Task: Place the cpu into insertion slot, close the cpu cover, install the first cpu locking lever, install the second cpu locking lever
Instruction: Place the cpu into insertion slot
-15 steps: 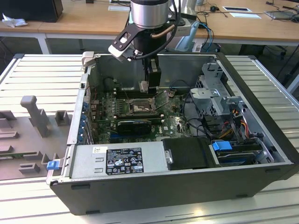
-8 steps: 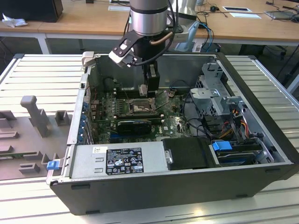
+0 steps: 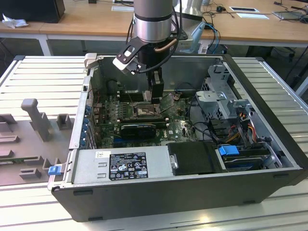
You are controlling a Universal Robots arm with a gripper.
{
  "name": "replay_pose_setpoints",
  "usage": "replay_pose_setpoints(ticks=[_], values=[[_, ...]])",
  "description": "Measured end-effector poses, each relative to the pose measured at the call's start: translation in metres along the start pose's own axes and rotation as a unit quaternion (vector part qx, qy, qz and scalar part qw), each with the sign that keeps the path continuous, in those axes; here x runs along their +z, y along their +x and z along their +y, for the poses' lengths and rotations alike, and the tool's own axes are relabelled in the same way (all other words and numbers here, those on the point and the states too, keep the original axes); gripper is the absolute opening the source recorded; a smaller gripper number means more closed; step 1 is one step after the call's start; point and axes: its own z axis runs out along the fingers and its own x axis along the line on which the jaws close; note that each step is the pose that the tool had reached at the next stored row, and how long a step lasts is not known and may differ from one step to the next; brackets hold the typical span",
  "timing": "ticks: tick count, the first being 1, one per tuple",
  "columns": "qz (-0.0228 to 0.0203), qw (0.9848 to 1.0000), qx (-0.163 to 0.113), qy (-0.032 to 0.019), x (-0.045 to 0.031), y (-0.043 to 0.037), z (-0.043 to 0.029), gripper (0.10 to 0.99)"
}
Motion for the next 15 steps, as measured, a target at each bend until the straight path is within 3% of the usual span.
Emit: replay_pose_setpoints(ticks=[4,11,15], values=[[-0.0049,1.0000,0.000,0.0011,0.0051,0.0010,-0.0002,0.545],[-0.0025,1.0000,0.000,0.0010,0.0207,0.0080,-0.0010,0.545],[-0.0025,1.0000,0.000,0.0010,0.0258,0.0101,-0.0032,0.545]])
